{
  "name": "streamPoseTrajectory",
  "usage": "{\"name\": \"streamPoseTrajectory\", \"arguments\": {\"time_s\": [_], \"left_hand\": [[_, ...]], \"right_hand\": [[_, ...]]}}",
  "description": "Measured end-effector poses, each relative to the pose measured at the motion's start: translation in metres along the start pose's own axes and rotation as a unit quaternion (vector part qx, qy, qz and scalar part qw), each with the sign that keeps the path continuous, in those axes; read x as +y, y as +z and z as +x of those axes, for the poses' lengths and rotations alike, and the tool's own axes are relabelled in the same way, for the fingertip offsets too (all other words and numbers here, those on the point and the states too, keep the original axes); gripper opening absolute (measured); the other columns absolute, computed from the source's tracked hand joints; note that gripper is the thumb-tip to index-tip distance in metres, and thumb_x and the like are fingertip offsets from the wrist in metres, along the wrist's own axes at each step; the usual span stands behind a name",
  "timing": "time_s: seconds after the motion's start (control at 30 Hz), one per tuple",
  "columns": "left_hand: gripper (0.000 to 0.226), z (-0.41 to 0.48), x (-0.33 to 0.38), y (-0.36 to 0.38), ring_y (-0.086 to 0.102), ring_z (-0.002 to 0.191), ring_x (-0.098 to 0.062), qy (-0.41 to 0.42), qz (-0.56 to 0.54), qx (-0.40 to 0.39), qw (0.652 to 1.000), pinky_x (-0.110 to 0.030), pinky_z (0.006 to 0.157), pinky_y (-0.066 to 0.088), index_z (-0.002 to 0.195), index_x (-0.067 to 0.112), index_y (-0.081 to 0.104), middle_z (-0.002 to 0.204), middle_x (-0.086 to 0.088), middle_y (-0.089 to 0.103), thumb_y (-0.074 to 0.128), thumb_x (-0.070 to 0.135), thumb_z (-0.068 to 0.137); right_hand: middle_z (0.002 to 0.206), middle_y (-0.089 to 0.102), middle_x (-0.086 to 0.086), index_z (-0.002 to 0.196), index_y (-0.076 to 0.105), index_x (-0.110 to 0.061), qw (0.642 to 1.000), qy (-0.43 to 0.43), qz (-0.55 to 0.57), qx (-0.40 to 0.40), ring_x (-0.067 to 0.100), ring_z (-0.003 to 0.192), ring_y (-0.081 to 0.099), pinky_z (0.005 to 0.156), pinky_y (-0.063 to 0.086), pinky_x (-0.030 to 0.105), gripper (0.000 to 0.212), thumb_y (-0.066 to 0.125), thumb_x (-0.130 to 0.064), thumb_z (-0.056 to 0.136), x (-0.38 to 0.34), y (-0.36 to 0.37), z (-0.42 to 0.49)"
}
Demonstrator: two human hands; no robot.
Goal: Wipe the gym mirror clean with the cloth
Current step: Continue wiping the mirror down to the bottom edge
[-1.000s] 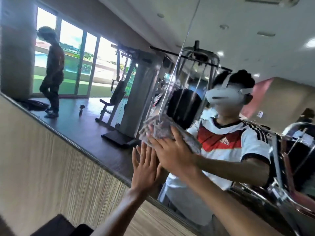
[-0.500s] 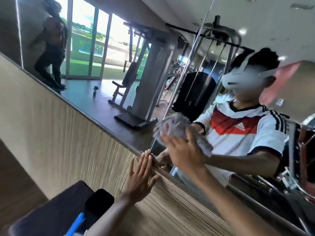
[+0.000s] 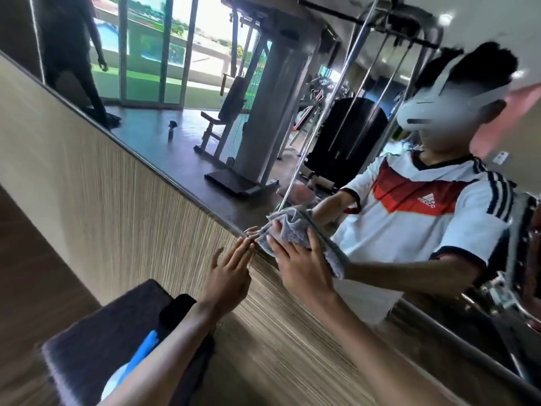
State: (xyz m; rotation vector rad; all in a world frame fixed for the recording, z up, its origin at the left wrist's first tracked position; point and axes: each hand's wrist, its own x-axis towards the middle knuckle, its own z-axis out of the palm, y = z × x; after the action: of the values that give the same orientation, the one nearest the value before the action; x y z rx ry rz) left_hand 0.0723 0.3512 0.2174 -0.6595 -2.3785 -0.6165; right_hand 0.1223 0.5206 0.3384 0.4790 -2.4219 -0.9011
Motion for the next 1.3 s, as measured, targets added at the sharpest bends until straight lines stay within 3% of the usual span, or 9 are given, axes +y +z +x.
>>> {"name": "streamPoseTrajectory", "arguments": {"time_s": [0.13,0.37,0.53,0.63,0.7,0.8,0.9,1.1,1.3], "left_hand": [[0.06,0.001,-0.007,-0.006,0.045,0.14,-0.02,0.009,-0.006,-0.025,1.0,-0.046,0.107,0.032,0.141,0.01,0.056,0.153,-0.005,0.048,0.041,0.022,0.084],[0.057,0.005,0.005,-0.01,0.035,0.141,-0.017,-0.038,-0.103,-0.022,0.994,-0.043,0.091,0.051,0.135,0.007,0.059,0.146,-0.007,0.055,0.043,0.028,0.084],[0.062,0.004,-0.007,-0.012,0.028,0.145,-0.011,-0.014,-0.127,-0.025,0.992,-0.039,0.094,0.048,0.139,0.01,0.054,0.151,-0.005,0.05,0.041,0.023,0.08],[0.066,0.005,-0.01,-0.014,0.022,0.147,-0.004,-0.02,-0.118,-0.029,0.992,-0.035,0.094,0.044,0.145,0.012,0.05,0.157,0.0,0.042,0.038,0.02,0.081],[0.066,0.004,-0.009,-0.013,0.026,0.147,-0.008,-0.026,-0.111,-0.033,0.993,-0.035,0.094,0.044,0.147,0.013,0.048,0.158,0.002,0.04,0.036,0.02,0.083],[0.064,0.0,-0.006,-0.01,0.031,0.147,-0.014,-0.032,-0.101,-0.045,0.993,-0.041,0.096,0.046,0.148,0.013,0.046,0.159,0.001,0.039,0.035,0.022,0.086],[0.061,-0.002,-0.003,-0.007,0.031,0.147,-0.015,-0.05,-0.104,-0.049,0.992,-0.047,0.097,0.047,0.148,0.013,0.046,0.159,0.0,0.039,0.036,0.024,0.089],[0.059,-0.004,0.007,-0.005,0.036,0.146,-0.025,-0.086,-0.131,-0.02,0.987,-0.053,0.106,0.037,0.145,0.014,0.048,0.157,-0.003,0.041,0.039,0.04,0.093],[0.067,0.001,0.022,0.005,0.021,0.151,-0.019,-0.113,-0.141,-0.011,0.983,-0.05,0.108,0.037,0.148,0.006,0.043,0.159,-0.009,0.037,0.04,0.045,0.094]], "right_hand": [[0.138,0.061,-0.002,0.133,0.064,-0.019,0.997,-0.034,0.039,-0.058,0.013,0.108,0.066,0.122,0.009,0.046,0.05,0.052,-0.019,0.084,-0.012,0.017,-0.028],[0.148,0.05,-0.004,0.132,0.065,-0.018,0.998,0.041,0.043,0.012,0.015,0.095,0.07,0.121,0.007,0.048,0.055,0.044,-0.011,0.081,0.017,0.018,-0.119],[0.149,0.05,-0.001,0.129,0.066,-0.019,0.995,0.052,0.082,0.015,0.016,0.12,0.059,0.12,0.009,0.05,0.051,0.043,-0.015,0.084,-0.018,0.018,-0.045],[0.15,0.049,-0.001,0.127,0.067,-0.017,0.992,0.046,0.116,0.006,0.013,0.117,0.057,0.119,0.015,0.05,0.049,0.04,-0.018,0.086,-0.037,0.013,0.005],[0.152,0.046,-0.002,0.132,0.064,-0.016,0.992,0.038,0.118,0.005,0.011,0.116,0.06,0.122,0.008,0.048,0.049,0.043,-0.017,0.087,-0.038,0.016,0.009],[0.153,0.045,-0.004,0.137,0.06,-0.016,0.994,0.025,0.107,0.017,0.01,0.115,0.058,0.123,0.004,0.046,0.052,0.052,-0.017,0.085,-0.024,0.021,-0.023],[0.151,0.046,-0.005,0.138,0.06,-0.017,0.995,0.038,0.087,0.041,0.01,0.114,0.05,0.12,0.015,0.045,0.053,0.05,-0.012,0.086,0.001,0.023,-0.09],[0.148,0.05,0.0,0.138,0.058,-0.012,0.999,0.034,-0.021,0.031,0.017,0.122,0.056,0.108,0.034,0.049,0.051,0.051,-0.012,0.088,0.064,0.023,-0.239],[0.145,0.053,-0.006,0.13,0.067,-0.018,0.994,0.069,-0.028,0.082,0.015,0.129,0.052,0.11,0.025,0.052,0.037,0.051,-0.017,0.097,0.028,0.031,-0.187]]}}
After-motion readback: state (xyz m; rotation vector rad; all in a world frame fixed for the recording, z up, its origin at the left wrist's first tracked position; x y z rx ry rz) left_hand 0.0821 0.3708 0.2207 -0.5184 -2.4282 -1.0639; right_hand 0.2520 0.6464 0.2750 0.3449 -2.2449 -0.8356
